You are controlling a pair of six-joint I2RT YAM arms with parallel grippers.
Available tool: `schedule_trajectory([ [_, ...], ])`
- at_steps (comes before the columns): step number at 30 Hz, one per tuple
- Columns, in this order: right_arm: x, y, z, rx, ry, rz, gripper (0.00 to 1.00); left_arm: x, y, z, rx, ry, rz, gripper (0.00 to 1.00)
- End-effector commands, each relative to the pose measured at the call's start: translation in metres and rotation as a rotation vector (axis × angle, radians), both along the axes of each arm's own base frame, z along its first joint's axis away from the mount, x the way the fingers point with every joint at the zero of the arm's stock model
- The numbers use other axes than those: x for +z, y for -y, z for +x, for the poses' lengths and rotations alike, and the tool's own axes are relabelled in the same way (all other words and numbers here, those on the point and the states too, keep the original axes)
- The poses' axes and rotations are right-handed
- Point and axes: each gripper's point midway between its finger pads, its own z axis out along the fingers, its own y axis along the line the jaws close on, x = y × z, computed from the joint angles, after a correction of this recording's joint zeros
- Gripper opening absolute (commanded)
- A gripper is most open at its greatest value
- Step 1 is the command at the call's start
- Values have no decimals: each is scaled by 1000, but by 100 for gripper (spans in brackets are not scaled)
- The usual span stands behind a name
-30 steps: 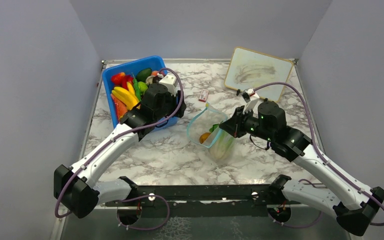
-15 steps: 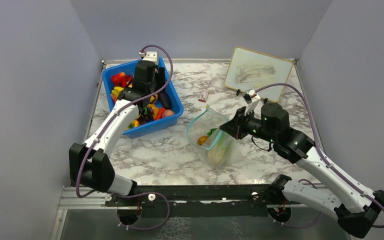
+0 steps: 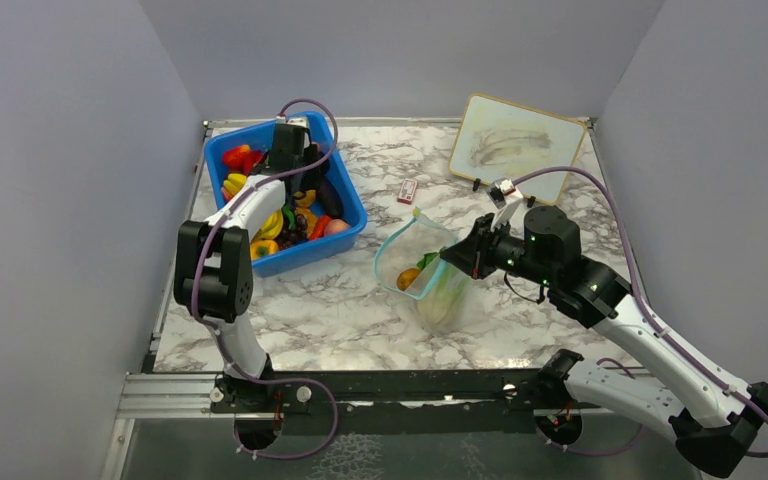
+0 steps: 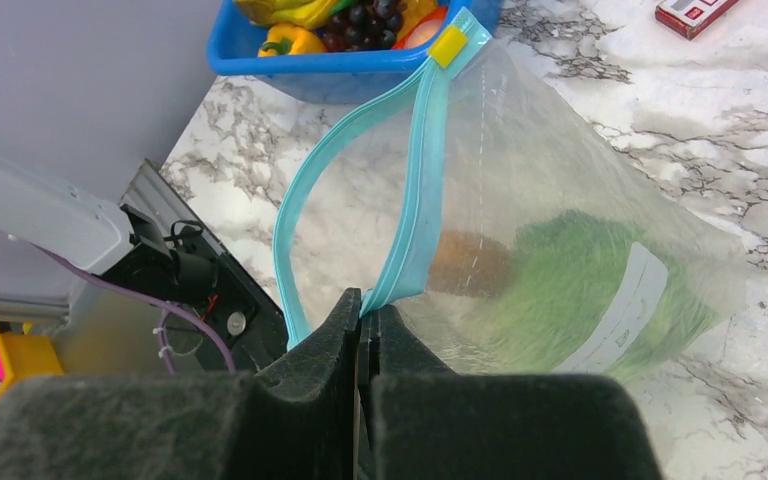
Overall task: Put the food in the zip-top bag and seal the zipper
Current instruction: Pick up the fake vegetable from the bin.
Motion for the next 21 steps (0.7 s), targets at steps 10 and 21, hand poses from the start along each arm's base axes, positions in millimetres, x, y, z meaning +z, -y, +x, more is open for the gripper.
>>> schedule_trajectory([
  [10, 16, -13, 2, 37, 2, 51, 1, -24, -10, 20, -27, -52, -38, 62],
  [21, 15, -13, 2, 35, 3, 59, 1, -59, -15, 20, -18, -153, -93, 68],
])
